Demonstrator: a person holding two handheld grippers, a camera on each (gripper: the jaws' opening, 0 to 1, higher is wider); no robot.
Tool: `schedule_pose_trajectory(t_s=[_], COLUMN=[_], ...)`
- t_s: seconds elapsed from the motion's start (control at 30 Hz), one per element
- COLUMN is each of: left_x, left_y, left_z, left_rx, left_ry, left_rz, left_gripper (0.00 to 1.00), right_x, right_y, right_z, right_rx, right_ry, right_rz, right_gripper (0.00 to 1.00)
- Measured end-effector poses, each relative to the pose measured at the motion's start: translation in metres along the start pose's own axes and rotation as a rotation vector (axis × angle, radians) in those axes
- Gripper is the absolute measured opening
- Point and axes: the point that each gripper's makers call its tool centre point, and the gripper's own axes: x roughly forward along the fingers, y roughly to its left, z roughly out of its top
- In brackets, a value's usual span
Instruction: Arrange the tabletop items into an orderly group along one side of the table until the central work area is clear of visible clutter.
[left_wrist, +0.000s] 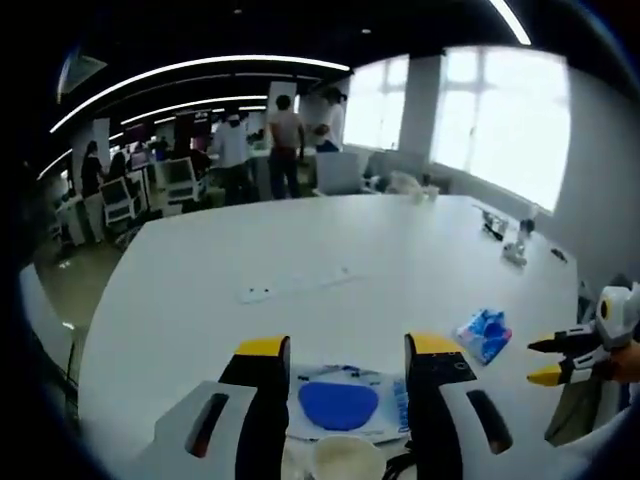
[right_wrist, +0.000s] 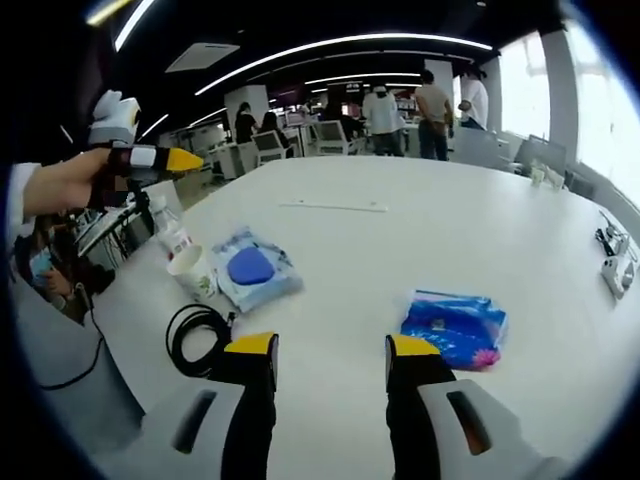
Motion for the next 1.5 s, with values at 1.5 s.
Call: schedule_pose_trajectory(t_s=[1.5], left_x=[0.012], left_y=[0.100], left_z=[-0.054], left_rx=[-0.283], left_ry=[0.081], left_rz=[-0.012], left_gripper=[0.30], right_x=[0.038], right_y=[0.056], right_z=[0.001], right_rx=[0.065], right_ry=[0.026], right_rz=[0.037], right_gripper=[0.40])
